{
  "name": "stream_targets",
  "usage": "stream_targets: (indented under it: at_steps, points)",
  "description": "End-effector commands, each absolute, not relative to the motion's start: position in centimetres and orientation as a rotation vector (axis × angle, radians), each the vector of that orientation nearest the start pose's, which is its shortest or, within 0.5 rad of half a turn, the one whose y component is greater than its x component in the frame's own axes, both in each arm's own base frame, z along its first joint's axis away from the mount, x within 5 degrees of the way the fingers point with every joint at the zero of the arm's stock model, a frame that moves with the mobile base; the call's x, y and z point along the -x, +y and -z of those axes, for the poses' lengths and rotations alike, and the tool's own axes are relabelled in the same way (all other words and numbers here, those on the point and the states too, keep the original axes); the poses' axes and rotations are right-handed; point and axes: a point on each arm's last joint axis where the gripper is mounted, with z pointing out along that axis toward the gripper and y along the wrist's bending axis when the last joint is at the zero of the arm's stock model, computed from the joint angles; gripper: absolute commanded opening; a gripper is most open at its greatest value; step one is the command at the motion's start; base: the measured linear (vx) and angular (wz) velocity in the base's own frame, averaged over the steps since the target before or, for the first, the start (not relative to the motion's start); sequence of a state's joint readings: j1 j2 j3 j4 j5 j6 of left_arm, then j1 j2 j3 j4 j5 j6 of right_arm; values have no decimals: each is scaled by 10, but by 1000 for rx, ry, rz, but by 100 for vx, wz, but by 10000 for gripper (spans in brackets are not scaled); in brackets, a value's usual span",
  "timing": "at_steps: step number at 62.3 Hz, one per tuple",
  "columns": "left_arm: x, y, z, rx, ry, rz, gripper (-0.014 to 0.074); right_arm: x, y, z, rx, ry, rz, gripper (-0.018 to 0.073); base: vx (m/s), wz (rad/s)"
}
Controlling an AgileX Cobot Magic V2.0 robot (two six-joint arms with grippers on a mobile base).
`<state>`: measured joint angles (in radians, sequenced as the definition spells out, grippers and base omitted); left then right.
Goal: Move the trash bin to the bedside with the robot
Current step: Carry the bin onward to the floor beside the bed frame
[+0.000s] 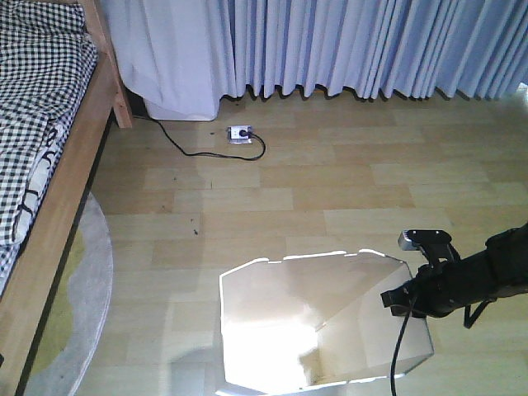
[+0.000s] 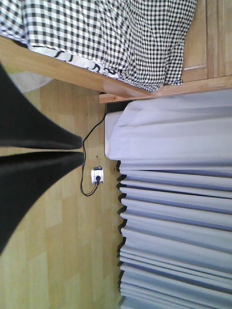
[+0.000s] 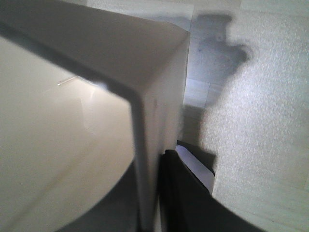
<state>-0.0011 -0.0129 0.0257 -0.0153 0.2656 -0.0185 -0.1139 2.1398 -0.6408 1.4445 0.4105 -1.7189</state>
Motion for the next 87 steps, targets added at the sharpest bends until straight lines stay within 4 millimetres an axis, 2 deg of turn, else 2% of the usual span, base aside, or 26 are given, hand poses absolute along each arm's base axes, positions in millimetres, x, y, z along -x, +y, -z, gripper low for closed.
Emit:
stream_targets:
  at_steps: [1, 87]
  points:
    - [-56, -1, -182, 29, 1697, 37, -6, -266, 21, -38, 268, 2747, -806, -5, 22, 5]
    - [-56, -1, -182, 29, 1697, 37, -6, -266, 21, -38, 268, 2747, -806, -5, 21, 2]
